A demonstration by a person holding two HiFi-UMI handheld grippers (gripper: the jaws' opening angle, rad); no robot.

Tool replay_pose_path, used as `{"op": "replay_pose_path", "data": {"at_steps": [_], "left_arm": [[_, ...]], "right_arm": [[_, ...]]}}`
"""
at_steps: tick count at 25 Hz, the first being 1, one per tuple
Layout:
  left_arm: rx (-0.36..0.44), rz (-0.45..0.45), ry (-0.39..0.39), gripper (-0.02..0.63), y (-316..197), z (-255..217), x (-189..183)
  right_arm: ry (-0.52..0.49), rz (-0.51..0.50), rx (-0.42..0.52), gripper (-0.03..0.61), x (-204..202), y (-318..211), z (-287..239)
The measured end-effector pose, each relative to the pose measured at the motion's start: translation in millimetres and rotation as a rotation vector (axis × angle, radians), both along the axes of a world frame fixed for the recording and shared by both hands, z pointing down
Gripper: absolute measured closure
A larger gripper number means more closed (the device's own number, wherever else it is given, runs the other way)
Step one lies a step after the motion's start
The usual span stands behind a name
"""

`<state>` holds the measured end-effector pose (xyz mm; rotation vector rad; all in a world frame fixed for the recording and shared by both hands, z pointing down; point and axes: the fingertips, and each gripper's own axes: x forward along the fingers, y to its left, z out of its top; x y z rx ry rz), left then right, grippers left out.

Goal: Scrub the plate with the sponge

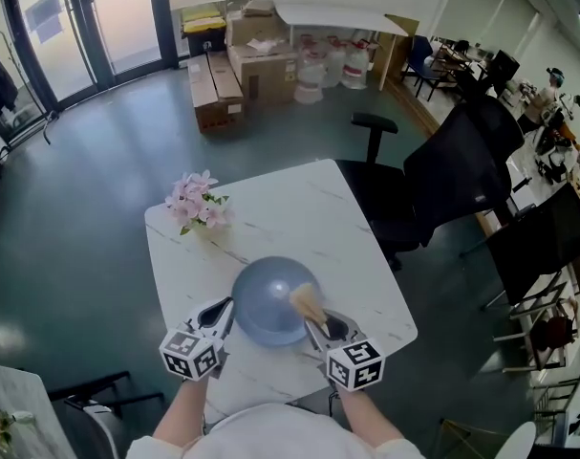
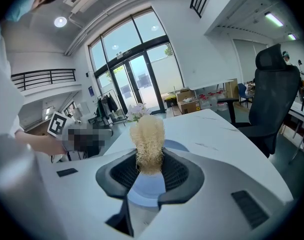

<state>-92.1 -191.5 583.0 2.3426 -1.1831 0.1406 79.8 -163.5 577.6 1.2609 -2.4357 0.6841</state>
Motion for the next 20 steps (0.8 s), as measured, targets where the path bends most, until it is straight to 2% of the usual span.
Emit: {"op": "replay_pose_path", "data": {"at_steps": [6, 13, 20], "left_arm": [[-0.069, 0.004, 0.003, 0.580, -9, 30, -3], [-0.207, -0.039, -0.029, 0.580, -17, 75, -13], [-0.316, -0.046, -0.011, 0.577, -16, 105, -12]], "right_arm": [[0.011, -0.009, -0.021, 0.462, -7, -7, 9], [0.016, -0.013, -0.044, 0.462, -12, -9, 18], [0.026, -0.007, -0.060, 0.462, -8, -8, 23]]}}
